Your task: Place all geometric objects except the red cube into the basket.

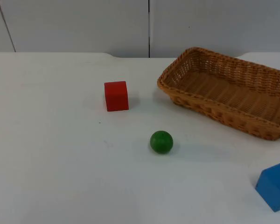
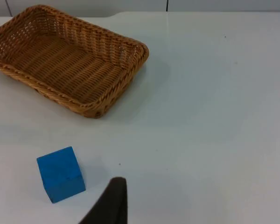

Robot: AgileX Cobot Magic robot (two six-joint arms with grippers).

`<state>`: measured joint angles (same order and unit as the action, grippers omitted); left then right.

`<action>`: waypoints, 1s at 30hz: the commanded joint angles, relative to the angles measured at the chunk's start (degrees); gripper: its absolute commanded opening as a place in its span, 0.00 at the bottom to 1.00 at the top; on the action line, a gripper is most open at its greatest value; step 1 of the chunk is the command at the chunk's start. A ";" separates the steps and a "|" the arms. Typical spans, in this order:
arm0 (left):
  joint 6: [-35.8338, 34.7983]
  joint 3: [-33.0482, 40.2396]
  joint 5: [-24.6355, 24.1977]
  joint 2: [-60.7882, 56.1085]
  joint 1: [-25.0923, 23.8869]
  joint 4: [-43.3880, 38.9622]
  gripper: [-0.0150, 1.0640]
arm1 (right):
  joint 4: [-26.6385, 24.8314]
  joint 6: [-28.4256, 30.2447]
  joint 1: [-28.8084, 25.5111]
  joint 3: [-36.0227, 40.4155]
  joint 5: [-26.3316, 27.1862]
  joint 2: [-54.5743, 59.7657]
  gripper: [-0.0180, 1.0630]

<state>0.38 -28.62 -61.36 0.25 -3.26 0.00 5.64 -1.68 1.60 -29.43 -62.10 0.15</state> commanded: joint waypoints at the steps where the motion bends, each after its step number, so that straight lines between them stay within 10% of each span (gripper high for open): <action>1: -0.38 0.26 -0.19 -0.25 -0.16 0.66 0.99 | -0.44 1.05 -0.33 -0.17 0.64 -0.15 0.99; 20: 0.64 -3.82 8.06 25.48 -0.16 6.66 0.99 | -1.45 1.29 -0.33 -9.05 15.18 30.41 0.99; 30: 2.42 -3.82 10.04 40.59 -0.16 7.09 0.99 | -1.45 1.29 -0.33 -9.05 14.32 44.31 0.99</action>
<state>1.88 -32.12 -51.96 38.21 -3.26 6.25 4.45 -0.42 1.60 -38.11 -47.92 43.20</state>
